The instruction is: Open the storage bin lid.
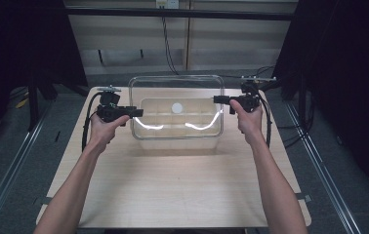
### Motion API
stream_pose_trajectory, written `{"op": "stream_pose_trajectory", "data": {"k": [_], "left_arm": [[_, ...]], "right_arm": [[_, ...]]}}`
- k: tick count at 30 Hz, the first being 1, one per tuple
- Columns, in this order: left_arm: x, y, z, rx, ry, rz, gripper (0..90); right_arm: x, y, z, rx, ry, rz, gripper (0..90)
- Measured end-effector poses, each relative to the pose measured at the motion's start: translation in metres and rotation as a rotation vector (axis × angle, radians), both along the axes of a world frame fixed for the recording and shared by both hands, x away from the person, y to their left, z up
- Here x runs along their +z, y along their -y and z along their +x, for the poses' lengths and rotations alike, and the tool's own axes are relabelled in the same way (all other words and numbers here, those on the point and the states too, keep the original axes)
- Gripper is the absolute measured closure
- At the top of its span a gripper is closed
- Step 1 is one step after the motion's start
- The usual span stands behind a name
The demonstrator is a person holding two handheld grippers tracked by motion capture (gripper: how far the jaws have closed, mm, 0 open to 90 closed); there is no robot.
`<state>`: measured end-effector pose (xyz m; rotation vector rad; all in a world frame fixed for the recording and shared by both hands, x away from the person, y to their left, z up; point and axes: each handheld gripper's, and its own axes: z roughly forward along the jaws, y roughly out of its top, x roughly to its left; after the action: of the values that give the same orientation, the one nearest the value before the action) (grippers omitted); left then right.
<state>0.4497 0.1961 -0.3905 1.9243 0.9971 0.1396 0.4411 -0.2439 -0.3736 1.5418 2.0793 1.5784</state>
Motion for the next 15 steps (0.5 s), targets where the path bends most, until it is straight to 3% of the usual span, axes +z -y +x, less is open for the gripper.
{"op": "stream_pose_trajectory", "data": {"k": [10, 15], "left_arm": [[0.003, -0.002, -0.003, 0.015, -0.002, -0.020, 59.4], [0.009, -0.004, -0.006, 0.011, 0.023, -0.022, 61.2]], "right_arm": [[0.007, -0.002, -0.004, 0.000, 0.025, 0.012, 67.2], [0.012, -0.002, -0.006, 0.003, 0.039, 0.019, 67.1]]}}
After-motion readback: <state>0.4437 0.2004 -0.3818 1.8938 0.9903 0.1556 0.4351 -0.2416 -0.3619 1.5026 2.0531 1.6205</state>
